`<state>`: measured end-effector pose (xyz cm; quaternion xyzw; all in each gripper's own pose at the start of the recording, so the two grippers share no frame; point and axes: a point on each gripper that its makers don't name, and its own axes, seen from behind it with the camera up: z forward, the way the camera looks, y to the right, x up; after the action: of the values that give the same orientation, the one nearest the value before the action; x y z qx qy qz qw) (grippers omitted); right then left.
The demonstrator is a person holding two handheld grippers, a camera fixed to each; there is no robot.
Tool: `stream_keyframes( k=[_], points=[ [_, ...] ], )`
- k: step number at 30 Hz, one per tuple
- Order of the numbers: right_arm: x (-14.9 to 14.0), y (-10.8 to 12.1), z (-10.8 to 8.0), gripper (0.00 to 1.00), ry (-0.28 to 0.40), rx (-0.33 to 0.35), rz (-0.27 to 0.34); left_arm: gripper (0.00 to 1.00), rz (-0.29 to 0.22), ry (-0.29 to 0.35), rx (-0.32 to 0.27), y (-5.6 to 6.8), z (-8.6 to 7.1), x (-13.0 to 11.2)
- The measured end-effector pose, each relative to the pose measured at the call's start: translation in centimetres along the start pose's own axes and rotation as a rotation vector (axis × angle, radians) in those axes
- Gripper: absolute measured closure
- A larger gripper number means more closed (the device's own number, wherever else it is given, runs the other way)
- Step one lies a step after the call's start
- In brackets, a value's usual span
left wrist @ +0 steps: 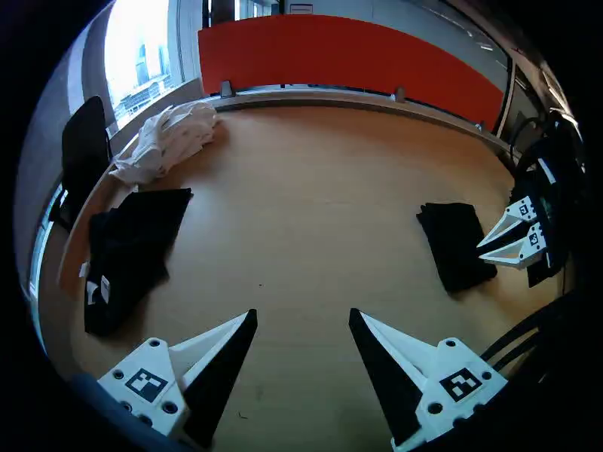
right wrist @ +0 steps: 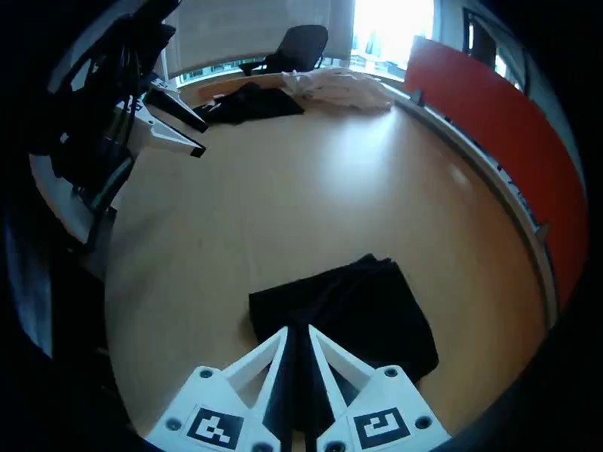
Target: Fold towel
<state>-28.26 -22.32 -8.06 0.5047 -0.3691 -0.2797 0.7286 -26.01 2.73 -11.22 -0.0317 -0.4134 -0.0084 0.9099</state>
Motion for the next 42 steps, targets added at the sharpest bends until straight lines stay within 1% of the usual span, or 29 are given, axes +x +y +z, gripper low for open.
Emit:
stream_keyframes(
  k=[2,3,4,5,8,9,10,11,14,20,26,33,42],
  points=[
    [-0.1,0.0,-0.1,0.92,0.000,-0.001,0.002,0.10,0.003,0.001,-0.001,0.1,0.1,0.1],
    [-0.2,0.0,-0.1,0.88,-0.001,-0.001,0.005,0.10,0.005,0.001,-0.001,0.2,0.1,0.1],
    [-0.2,0.0,-0.2,0.81,-0.002,-0.002,0.009,0.10,0.006,0.001,-0.002,0.2,0.1,0.1],
    [-0.3,0.0,-0.2,0.72,-0.003,-0.003,0.012,0.10,0.007,0.001,-0.003,0.3,0.1,0.2],
    [-0.6,0.0,-0.3,0.31,-0.010,0.000,0.030,0.10,0.008,-0.001,-0.008,0.5,0.1,0.2],
    [-0.7,0.0,-0.4,0.22,-0.010,0.000,0.036,0.10,0.006,-0.001,-0.011,0.5,0.1,0.2],
    [-0.7,0.0,-0.4,0.18,-0.008,0.001,0.041,0.10,0.003,-0.002,-0.015,0.6,0.1,0.2],
    [-0.8,0.0,-0.5,0.17,-0.007,0.002,0.047,0.10,0.001,-0.002,-0.018,0.7,0.1,0.2],
    [-0.8,0.1,-0.7,0.17,-0.003,-0.006,0.052,0.10,-0.005,0.000,-0.018,0.7,0.0,0.2],
    [-1.1,0.5,-1.0,0.17,-0.003,-0.025,0.056,0.10,0.003,-0.001,-0.015,0.7,0.0,0.1],
    [-2.0,0.6,-1.4,0.17,-0.010,-0.044,0.076,0.10,0.003,-0.003,-0.015,0.7,-0.1,-0.1],
    [-4.3,0.1,-2.0,0.17,-0.034,-0.061,0.109,0.10,0.005,-0.001,-0.017,0.9,0.0,0.0],
    [-7.5,-0.5,-3.2,0.17,-0.067,-0.085,0.163,0.10,0.006,-0.001,-0.023,1.2,0.2,0.0]
  ],
)
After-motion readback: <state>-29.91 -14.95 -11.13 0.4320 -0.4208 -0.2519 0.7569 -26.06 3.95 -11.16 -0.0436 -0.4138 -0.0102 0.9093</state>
